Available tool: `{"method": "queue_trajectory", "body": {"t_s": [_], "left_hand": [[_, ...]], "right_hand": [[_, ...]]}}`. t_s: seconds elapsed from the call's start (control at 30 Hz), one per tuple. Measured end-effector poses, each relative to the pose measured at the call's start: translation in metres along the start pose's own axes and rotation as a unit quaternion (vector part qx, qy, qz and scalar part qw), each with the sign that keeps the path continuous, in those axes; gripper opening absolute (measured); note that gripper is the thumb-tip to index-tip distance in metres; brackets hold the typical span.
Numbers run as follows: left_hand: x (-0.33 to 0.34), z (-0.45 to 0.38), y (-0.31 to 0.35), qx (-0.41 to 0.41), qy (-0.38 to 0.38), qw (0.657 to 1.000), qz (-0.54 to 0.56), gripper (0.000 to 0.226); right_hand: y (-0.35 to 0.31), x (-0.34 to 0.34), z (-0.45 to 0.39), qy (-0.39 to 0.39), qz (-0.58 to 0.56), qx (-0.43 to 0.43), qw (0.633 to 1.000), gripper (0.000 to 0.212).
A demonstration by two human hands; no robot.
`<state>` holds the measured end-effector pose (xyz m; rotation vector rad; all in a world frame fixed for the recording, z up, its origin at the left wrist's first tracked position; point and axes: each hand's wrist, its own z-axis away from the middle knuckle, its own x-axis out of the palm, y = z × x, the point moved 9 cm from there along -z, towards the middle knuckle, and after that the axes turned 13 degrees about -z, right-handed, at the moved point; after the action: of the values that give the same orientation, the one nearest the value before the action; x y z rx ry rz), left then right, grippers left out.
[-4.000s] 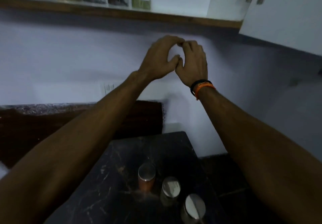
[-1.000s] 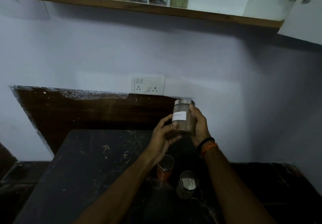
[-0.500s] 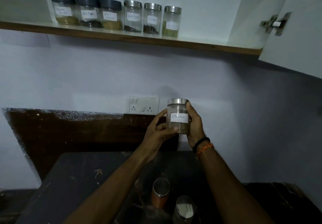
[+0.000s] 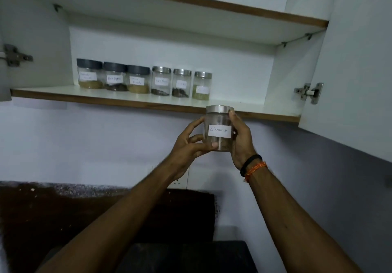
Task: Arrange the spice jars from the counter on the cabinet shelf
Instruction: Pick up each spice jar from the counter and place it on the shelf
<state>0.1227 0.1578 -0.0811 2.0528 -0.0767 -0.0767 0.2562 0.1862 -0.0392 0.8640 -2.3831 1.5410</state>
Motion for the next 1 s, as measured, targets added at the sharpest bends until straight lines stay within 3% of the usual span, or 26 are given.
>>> {"method": "queue_trajectory", "body": {"t_s": [0.33, 0.53, 0.7, 0.8, 1.0], "left_hand": [[-0.002, -0.062, 0.069, 0.045, -0.016, 0.997, -0.055, 0.083], [-0.007, -0.086, 0.097, 0.041, -0.005, 0.996, -0.081, 0.054], [-0.009, -0.111, 0.117, 0.037, 0.015, 0.976, -0.212, 0.062], [-0.003, -0.126, 0.129, 0.040, -0.013, 0.961, -0.272, 0.059], [0.007, -0.147, 0.146, 0.053, -0.063, 0.937, -0.340, 0.053]], "right_hand": [[-0.061, 0.020, -0.047, 0.011, 0.003, -0.074, 0.997, 0.041], [-0.068, 0.013, -0.061, 0.007, -0.011, -0.111, 0.994, 0.037], [-0.070, 0.012, -0.070, 0.006, 0.006, -0.126, 0.992, 0.044], [-0.072, 0.011, -0.075, 0.005, 0.007, -0.136, 0.991, 0.054], [-0.076, 0.008, -0.089, 0.004, -0.002, -0.145, 0.989, 0.044]]}}
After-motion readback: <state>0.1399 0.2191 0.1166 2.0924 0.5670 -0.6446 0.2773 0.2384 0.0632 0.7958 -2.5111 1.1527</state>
